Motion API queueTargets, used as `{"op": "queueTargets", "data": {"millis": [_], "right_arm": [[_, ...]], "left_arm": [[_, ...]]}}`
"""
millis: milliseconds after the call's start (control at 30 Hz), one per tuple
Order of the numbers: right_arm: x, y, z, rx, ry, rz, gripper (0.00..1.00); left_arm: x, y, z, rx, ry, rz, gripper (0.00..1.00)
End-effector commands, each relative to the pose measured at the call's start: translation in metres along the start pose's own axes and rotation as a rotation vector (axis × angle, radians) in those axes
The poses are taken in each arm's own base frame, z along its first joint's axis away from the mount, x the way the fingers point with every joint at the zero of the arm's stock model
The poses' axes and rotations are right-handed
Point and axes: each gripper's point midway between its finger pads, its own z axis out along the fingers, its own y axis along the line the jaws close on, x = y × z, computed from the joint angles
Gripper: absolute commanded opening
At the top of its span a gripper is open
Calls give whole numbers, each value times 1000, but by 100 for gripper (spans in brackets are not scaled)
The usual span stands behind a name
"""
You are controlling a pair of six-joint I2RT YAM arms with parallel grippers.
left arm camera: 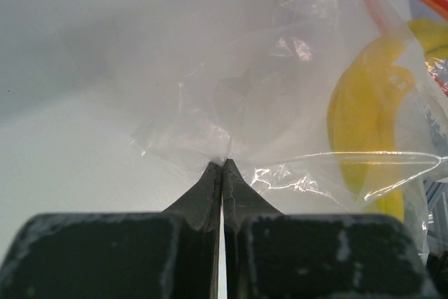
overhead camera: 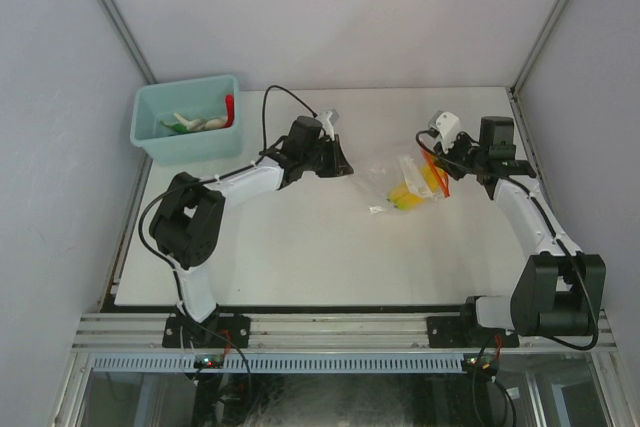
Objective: Open the zip-top bag and remove the fake food
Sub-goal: Pick up the fake fruit from the zipper food storage bag.
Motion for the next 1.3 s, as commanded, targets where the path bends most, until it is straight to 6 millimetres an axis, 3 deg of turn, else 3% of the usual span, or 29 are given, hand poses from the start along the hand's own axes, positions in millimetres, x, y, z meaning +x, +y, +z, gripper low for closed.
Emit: {"op": "queueTargets", "data": {"millis": [0,267,567,767,967,1267], "right_arm": [[-15,-45,-19,222,1,-76,0],[-10,-79,-41,400,81,-143,0],[-23,-107,-68,505,75,-175,0],[-32,-125,-94,551,42,-139,0],[-46,-125,-109,538,-22,-72,0],[-65,-102,-111,413,-107,7,0]], "left_arm": [[-7,-2,-11,11,-21,78,2],[-5,8,-6,-21,-15,119,2],[-16,-2,-2,6,-38,134,4],[-17,-9,2,32,-30,118,10],[-24,-6,-6,-7,-78,123,31],[-47,-8,-48,-56,-229,214,67]]}}
